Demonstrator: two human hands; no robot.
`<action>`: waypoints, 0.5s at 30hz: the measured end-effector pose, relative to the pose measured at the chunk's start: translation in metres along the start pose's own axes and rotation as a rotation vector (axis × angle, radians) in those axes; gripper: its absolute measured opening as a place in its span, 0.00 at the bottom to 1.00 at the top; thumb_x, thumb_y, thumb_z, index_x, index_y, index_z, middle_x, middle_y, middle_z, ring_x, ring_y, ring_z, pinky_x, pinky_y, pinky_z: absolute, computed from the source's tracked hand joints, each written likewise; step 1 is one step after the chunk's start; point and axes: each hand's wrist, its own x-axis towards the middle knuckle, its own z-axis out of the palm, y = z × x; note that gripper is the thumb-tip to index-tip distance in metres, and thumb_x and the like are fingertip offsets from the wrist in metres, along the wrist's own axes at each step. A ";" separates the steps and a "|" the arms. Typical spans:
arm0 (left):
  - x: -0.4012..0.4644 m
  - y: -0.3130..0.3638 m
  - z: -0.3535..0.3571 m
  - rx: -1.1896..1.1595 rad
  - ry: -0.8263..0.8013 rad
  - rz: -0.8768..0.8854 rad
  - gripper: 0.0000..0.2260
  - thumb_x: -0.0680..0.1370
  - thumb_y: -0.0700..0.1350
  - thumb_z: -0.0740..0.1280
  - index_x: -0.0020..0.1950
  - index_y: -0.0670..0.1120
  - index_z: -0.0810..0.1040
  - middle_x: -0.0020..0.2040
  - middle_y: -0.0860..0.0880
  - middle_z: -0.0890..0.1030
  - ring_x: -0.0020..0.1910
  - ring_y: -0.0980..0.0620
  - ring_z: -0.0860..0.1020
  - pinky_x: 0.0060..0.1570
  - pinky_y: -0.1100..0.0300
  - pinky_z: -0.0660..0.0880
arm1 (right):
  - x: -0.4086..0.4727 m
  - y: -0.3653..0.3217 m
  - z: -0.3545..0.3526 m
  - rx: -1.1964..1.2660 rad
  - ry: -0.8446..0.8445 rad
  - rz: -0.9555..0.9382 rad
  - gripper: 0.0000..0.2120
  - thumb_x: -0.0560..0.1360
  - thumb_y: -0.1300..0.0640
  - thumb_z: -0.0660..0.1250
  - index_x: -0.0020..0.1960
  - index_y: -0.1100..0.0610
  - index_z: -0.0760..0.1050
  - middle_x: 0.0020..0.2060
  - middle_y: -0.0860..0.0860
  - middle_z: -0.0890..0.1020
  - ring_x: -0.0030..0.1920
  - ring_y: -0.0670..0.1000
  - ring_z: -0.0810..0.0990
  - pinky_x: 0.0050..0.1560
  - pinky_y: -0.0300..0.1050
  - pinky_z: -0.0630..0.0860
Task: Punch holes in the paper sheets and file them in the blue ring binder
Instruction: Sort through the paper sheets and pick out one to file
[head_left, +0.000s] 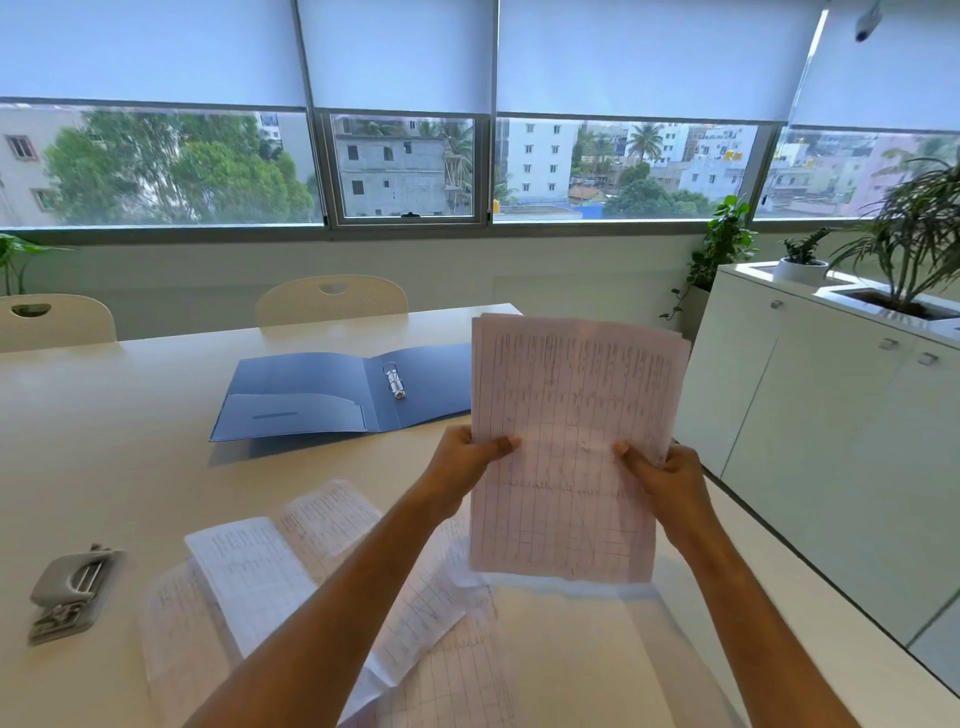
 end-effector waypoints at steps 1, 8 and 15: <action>0.000 0.001 -0.001 0.005 0.006 -0.008 0.06 0.78 0.45 0.66 0.53 0.45 0.78 0.49 0.47 0.83 0.50 0.44 0.82 0.50 0.48 0.80 | 0.000 0.000 0.001 -0.004 0.000 -0.004 0.04 0.74 0.52 0.70 0.43 0.51 0.78 0.33 0.43 0.85 0.35 0.46 0.84 0.43 0.52 0.82; -0.014 0.009 -0.017 -0.033 0.035 -0.085 0.06 0.77 0.45 0.67 0.52 0.45 0.79 0.48 0.47 0.83 0.47 0.48 0.83 0.41 0.55 0.80 | 0.001 -0.002 0.012 -0.008 -0.021 -0.019 0.07 0.74 0.50 0.69 0.49 0.52 0.77 0.42 0.49 0.84 0.41 0.53 0.85 0.45 0.52 0.82; -0.047 0.008 -0.056 0.011 0.230 -0.100 0.14 0.78 0.54 0.63 0.47 0.44 0.82 0.44 0.46 0.84 0.42 0.49 0.83 0.41 0.59 0.78 | -0.002 -0.009 0.031 -0.024 -0.116 0.044 0.06 0.74 0.51 0.69 0.47 0.51 0.76 0.41 0.51 0.85 0.39 0.53 0.85 0.40 0.47 0.82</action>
